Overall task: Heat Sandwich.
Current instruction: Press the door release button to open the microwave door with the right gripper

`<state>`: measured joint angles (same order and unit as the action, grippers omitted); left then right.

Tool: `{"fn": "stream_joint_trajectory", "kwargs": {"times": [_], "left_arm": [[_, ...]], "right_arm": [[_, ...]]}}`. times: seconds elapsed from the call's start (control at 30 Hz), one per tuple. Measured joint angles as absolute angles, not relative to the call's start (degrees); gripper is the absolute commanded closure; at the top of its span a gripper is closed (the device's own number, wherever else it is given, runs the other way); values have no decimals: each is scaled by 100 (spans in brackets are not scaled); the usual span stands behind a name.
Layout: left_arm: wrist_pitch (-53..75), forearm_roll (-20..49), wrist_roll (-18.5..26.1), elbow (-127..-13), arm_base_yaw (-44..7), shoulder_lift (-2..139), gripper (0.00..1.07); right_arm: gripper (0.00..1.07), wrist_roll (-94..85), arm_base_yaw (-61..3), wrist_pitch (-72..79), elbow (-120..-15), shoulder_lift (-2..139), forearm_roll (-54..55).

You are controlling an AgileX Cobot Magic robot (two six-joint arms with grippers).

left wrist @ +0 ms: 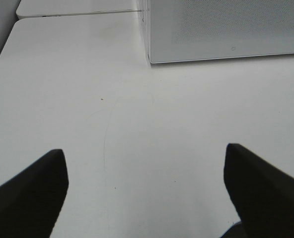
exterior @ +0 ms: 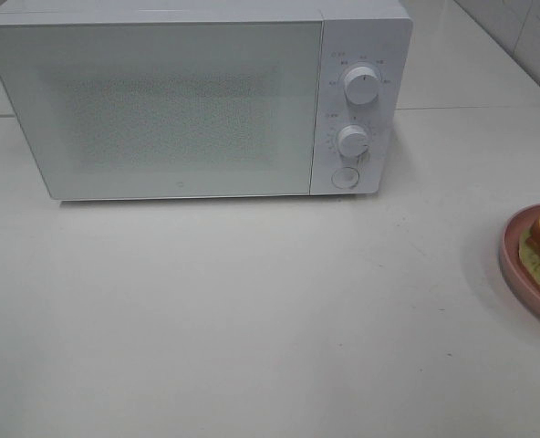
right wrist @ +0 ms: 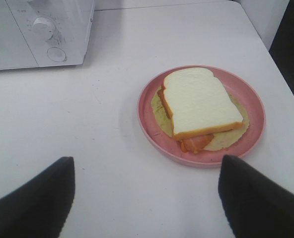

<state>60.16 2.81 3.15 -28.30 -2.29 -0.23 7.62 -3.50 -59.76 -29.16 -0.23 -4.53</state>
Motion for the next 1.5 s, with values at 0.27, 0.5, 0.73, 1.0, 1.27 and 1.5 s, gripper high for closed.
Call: {"fn": "stream_joint_trajectory", "kwargs": {"times": [0.27, 0.5, 0.73, 1.0, 1.27, 1.5], "left_arm": [[6016, 281, 315, -2830, -229, -23, 28], [6016, 281, 315, -2830, -229, -23, 28], [6016, 281, 315, -2830, -229, -23, 28], [6016, 281, 315, -2830, -229, -23, 28], [6016, 281, 315, -2830, -229, -23, 28], [6016, 281, 315, -2830, -229, -23, 28]], "right_arm": [[35, 762, -350, -5976, -2916, -23, -453], [35, 762, -350, -5976, -2916, -23, -453], [35, 762, -350, -5976, -2916, -23, -453], [35, 762, -350, -5976, -2916, -23, -453], [35, 762, -350, -5976, -2916, -23, -453], [35, 762, -350, -5976, -2916, -23, -453]]}}
